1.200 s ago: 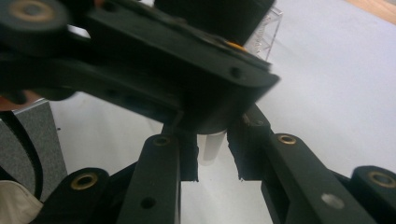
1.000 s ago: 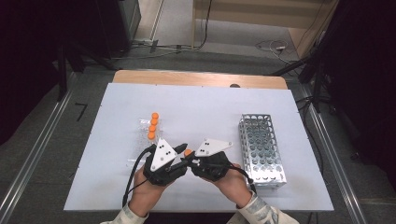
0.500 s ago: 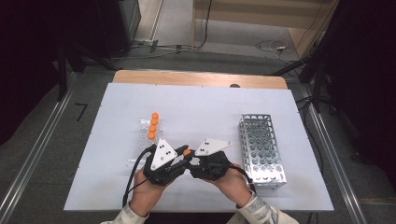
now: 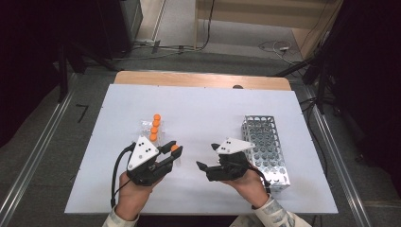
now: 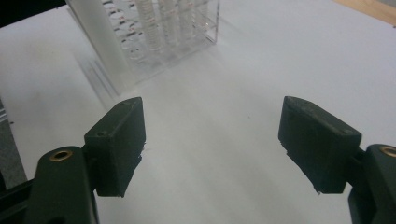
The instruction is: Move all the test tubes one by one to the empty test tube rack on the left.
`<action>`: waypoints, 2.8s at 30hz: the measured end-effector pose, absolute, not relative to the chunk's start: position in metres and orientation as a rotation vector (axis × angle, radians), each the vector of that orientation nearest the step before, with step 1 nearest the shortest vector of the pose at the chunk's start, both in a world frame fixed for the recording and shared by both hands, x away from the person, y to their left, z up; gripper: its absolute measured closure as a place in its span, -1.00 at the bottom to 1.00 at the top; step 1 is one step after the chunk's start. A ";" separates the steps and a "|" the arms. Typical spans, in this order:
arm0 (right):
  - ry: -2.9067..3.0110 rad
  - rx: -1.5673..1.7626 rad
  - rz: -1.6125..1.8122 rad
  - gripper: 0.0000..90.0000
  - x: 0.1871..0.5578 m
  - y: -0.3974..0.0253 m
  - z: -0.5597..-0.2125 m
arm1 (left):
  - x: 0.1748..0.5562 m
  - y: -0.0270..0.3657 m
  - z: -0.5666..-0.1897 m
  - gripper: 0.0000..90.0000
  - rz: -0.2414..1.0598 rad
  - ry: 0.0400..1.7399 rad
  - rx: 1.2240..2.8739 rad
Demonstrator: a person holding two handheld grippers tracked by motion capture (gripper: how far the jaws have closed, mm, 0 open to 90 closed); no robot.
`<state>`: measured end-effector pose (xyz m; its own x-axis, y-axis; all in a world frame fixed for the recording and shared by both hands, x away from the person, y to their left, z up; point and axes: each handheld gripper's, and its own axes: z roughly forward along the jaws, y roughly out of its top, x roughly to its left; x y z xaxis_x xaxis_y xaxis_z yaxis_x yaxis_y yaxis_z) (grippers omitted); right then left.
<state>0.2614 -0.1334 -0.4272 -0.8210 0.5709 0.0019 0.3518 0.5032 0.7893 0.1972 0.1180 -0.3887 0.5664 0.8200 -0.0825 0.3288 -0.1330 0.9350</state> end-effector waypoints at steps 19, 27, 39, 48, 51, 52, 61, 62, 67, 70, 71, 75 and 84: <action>2.419 0.873 1.213 -0.52 0.261 -0.168 -0.425 | 0.196 0.165 -0.385 0.56 0.746 1.114 1.632; 2.415 0.878 1.215 -0.51 0.261 -0.169 -0.425 | 0.202 0.167 -0.390 0.56 0.750 1.129 1.615; 2.424 0.877 1.202 -0.51 0.261 -0.167 -0.427 | 0.214 0.163 -0.408 0.56 0.750 1.165 1.631; 2.428 0.875 1.200 -0.51 0.261 -0.166 -0.428 | 0.218 0.158 -0.419 0.55 0.751 1.190 1.662; 2.428 0.873 1.199 -0.50 0.260 -0.165 -0.428 | 0.218 0.157 -0.420 0.53 0.754 1.194 1.659; 2.427 0.876 1.200 -0.50 0.260 -0.165 -0.428 | 0.218 0.158 -0.420 0.52 0.753 1.195 1.655; 2.416 0.882 1.206 -0.50 0.261 -0.167 -0.427 | 0.217 0.158 -0.419 0.30 0.752 1.202 1.637; 2.414 0.886 1.206 -0.50 0.261 -0.167 -0.427 | 0.217 0.159 -0.418 0.29 0.753 1.200 1.633; 2.390 0.894 1.219 -0.50 0.262 -0.171 -0.426 | 0.215 0.159 -0.415 0.06 0.733 1.208 1.610; 2.371 0.908 1.224 -0.50 0.263 -0.175 -0.424 | 0.214 0.161 -0.414 -0.12 0.716 1.222 1.597; 2.366 0.919 1.222 -0.50 0.263 -0.177 -0.424 | 0.214 0.162 -0.413 -0.18 0.719 1.228 1.595; 2.334 0.951 1.223 -0.50 0.264 -0.187 -0.422 | 0.213 0.163 -0.413 -0.38 0.727 1.243 1.582; 2.287 0.995 1.230 -0.50 0.264 -0.204 -0.420 | 0.211 0.164 -0.414 -0.50 0.707 1.244 1.576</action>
<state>0.2643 -0.2038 -0.4201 -0.6879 0.7257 0.0159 0.4135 0.3738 0.8302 0.2106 0.1645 -0.4140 0.3088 0.9436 -0.1195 0.3799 -0.0071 0.9250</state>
